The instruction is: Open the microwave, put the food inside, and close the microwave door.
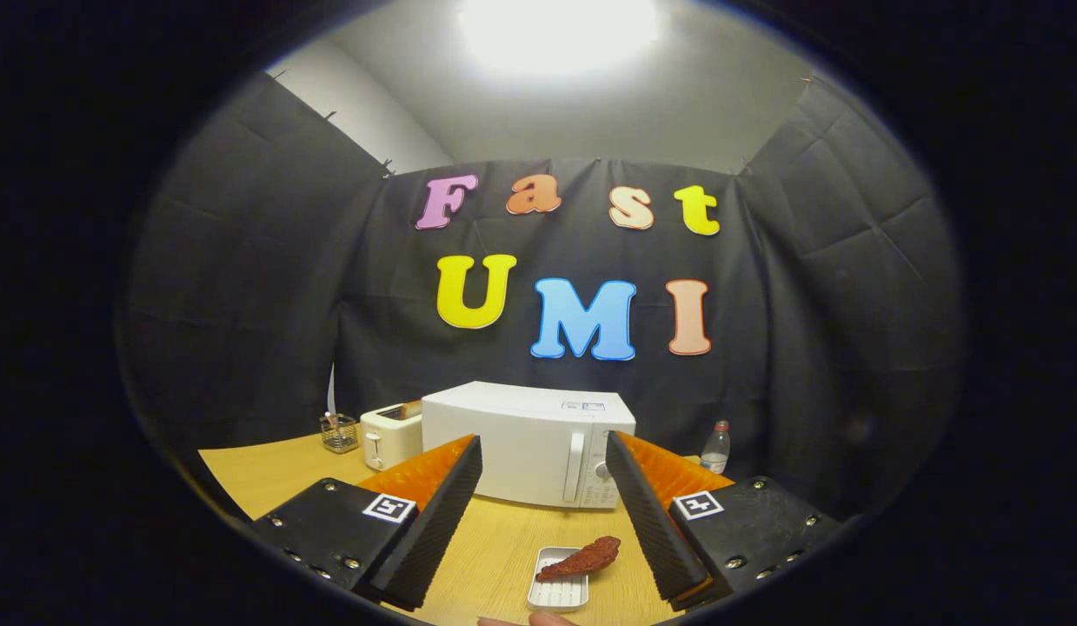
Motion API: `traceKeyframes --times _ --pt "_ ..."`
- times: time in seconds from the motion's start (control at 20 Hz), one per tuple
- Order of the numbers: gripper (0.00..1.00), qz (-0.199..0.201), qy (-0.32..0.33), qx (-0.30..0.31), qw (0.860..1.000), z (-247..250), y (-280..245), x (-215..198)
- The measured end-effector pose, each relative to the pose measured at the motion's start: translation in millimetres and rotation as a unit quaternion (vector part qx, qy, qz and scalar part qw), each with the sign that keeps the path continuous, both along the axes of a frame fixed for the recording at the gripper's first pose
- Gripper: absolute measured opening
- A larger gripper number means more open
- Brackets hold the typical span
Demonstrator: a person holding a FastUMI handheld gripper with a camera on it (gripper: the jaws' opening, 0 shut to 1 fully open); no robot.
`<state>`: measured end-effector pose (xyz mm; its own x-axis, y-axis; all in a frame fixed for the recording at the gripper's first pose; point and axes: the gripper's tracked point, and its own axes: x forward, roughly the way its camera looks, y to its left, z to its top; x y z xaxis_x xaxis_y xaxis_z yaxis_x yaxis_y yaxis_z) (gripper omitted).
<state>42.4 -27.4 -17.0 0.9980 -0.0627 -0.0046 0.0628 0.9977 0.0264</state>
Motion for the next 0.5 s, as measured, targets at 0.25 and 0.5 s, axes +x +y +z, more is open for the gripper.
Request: traceKeyframes --times 0.25,0.5 --pt "0.92 -0.009 0.006 0.012 1.0 -18.8 -13.0 36.5" --pt "0.92 -0.039 0.005 0.012 0.999 -41.2 -31.0 79.1"
